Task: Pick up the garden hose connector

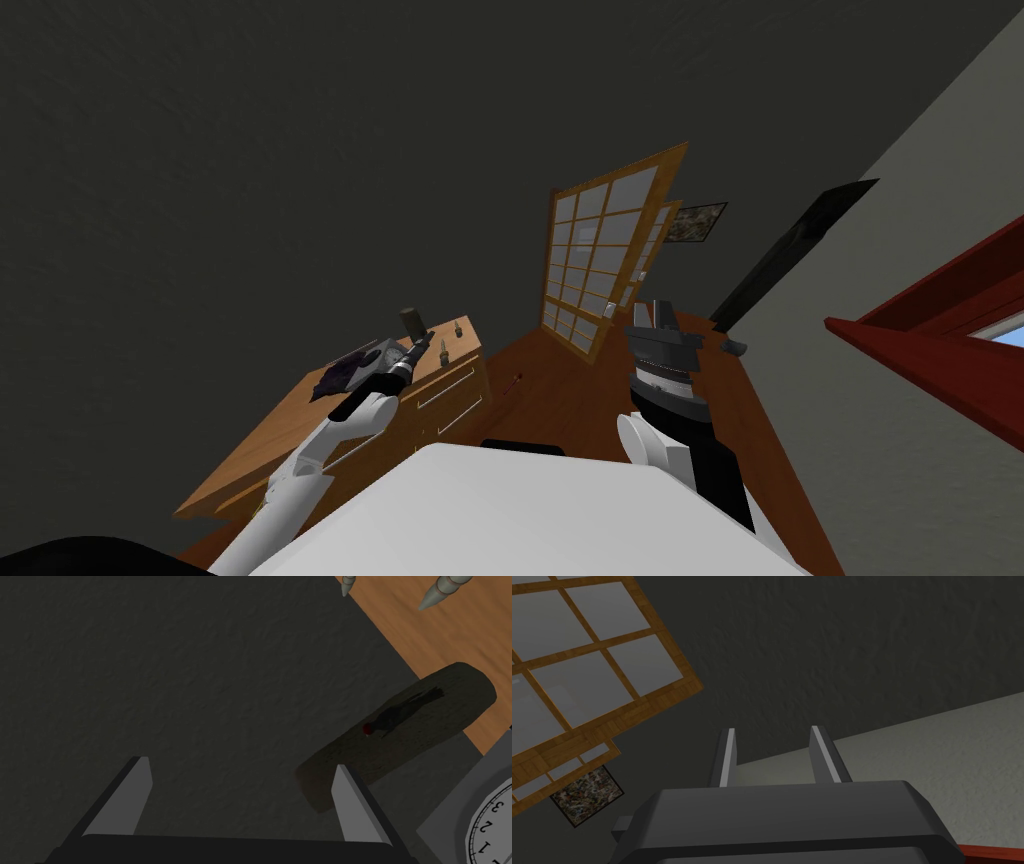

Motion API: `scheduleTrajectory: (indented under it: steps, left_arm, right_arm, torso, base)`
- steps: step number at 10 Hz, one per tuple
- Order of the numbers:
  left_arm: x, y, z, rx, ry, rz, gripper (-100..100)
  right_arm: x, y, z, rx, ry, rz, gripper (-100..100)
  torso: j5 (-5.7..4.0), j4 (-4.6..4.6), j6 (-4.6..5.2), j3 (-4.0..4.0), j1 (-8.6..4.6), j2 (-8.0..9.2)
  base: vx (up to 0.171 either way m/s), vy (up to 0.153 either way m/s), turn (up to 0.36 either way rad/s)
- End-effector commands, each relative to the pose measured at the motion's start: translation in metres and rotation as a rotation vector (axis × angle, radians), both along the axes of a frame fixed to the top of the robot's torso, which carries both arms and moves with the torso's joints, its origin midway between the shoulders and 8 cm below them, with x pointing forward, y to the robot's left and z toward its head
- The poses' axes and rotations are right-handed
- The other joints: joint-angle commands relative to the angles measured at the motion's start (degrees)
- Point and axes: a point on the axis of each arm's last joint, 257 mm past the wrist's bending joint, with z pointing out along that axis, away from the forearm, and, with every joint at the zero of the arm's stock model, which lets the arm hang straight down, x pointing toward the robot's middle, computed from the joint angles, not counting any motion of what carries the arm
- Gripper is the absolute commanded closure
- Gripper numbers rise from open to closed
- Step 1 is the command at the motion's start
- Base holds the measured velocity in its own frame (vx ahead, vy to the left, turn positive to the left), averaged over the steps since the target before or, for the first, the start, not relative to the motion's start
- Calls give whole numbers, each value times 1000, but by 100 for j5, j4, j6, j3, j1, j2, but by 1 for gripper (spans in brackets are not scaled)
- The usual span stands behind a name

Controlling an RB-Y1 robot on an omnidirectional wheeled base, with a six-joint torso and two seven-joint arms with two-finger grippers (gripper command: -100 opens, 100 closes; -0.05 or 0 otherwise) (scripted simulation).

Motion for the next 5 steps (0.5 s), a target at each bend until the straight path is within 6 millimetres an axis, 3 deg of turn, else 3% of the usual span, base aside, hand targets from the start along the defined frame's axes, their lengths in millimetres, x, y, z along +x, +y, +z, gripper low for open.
scheduleTrajectory:
  steps: [1,5]
  left_arm:
    - [-8,13,-21,21,83,5,-100]
    - [-28,34,-59,51,237,9,-100]
  right_arm:
    - [0,0,0,0,0,0,0]
    - [0,0,0,0,0,0,0]
  torso:
    - [0,0,0,0,0,0]
    - [0,-1,0,-2,1,-4]
  base:
    - [87,-31,-28]
    - [83,-29,-26]
